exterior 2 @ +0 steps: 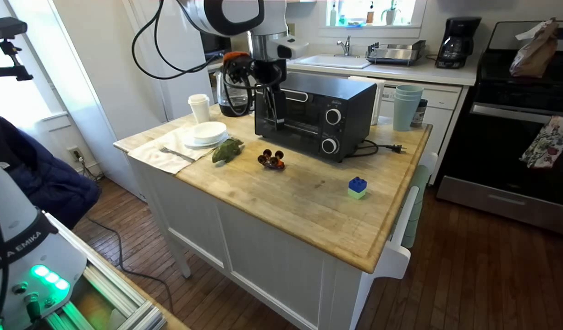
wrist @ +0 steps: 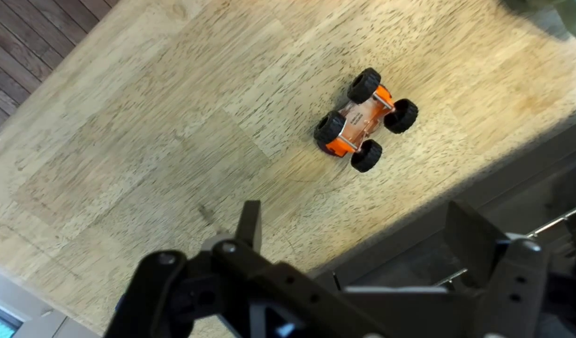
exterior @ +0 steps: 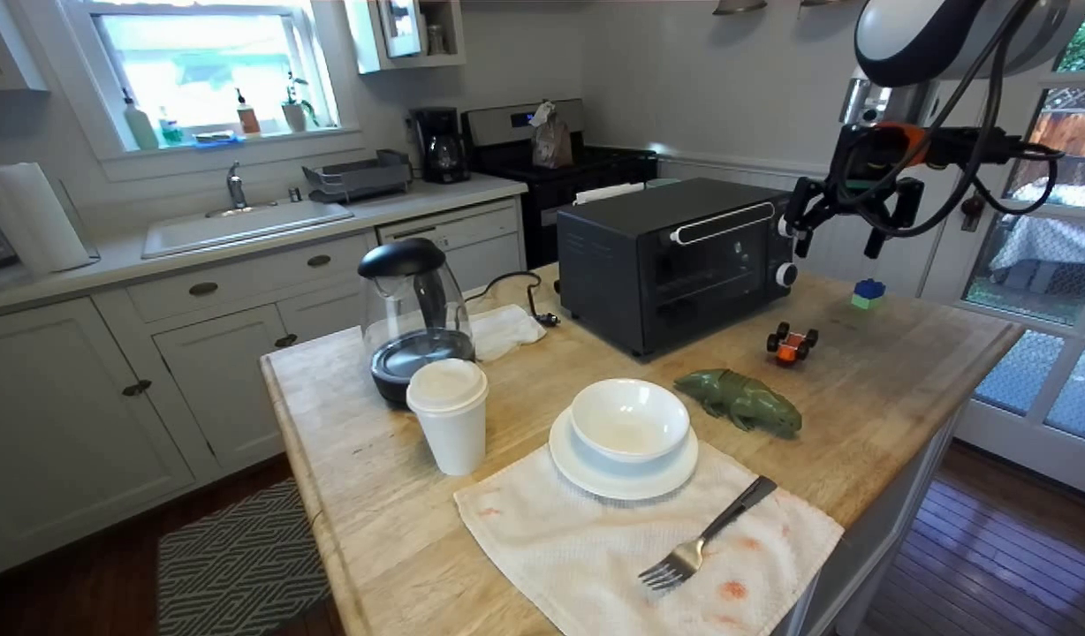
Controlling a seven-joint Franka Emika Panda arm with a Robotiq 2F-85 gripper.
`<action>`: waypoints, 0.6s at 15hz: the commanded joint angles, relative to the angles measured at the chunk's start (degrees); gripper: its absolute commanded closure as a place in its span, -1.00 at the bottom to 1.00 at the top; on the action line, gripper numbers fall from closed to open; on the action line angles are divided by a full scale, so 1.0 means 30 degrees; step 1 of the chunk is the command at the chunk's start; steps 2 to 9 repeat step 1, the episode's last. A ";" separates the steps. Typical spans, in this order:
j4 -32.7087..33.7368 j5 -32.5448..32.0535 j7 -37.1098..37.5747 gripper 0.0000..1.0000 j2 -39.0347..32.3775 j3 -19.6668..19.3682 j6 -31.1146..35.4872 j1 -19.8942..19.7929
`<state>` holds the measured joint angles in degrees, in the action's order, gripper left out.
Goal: Flip the toy truck over
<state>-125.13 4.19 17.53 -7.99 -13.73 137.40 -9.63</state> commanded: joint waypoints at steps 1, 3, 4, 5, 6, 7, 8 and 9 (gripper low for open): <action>0.0036 -0.0036 0.0017 -1.00 0.0003 0.0145 -0.0049 -0.0151; 0.0036 -0.0036 0.0017 -1.00 0.0003 0.0145 -0.0049 -0.0151; 0.0036 -0.0036 0.0017 -1.00 0.0003 0.0145 -0.0049 -0.0151; 0.0036 -0.0036 0.0017 -1.00 0.0003 0.0145 -0.0049 -0.0151; 0.0036 -0.0036 0.0017 -1.00 0.0003 0.0145 -0.0049 -0.0151; 0.0036 -0.0036 0.0017 -1.00 0.0003 0.0145 -0.0049 -0.0151; 0.0036 -0.0036 0.0017 -1.00 0.0003 0.0145 -0.0049 -0.0151; 0.0036 -0.0036 0.0017 -1.00 0.0003 0.0145 -0.0049 -0.0151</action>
